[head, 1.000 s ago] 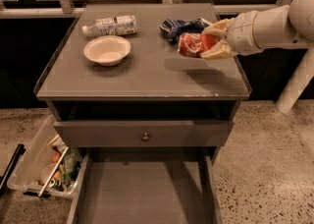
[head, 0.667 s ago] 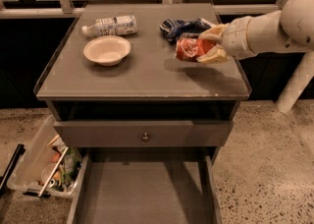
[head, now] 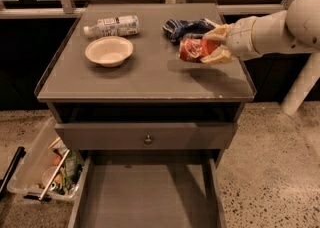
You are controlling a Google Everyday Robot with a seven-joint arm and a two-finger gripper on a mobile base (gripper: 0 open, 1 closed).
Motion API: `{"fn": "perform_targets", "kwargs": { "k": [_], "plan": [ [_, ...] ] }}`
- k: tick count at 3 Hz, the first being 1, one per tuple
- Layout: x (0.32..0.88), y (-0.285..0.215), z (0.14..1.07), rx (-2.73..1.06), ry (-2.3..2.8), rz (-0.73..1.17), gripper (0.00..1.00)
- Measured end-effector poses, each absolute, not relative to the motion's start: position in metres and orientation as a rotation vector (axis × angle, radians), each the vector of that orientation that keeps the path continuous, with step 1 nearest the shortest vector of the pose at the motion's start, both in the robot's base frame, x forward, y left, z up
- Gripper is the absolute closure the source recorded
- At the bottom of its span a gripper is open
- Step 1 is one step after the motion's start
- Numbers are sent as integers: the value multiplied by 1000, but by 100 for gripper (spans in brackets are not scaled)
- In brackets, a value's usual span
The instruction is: Pick coke can from middle drawer and place on counter
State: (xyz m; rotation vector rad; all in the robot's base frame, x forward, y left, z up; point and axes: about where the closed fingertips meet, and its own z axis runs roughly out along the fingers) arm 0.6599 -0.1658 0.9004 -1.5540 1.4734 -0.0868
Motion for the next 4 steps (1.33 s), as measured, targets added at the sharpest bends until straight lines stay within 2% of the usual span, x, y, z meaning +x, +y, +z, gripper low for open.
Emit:
{"fn": "perform_targets", "kwargs": {
  "k": [2,3,4],
  "plan": [
    [660,-166,900,-1554,1473,-87,10],
    [660,-166,900,-1554,1473,-87,0],
    [660,-166,900,-1554,1473,-87,0]
  ]
}}
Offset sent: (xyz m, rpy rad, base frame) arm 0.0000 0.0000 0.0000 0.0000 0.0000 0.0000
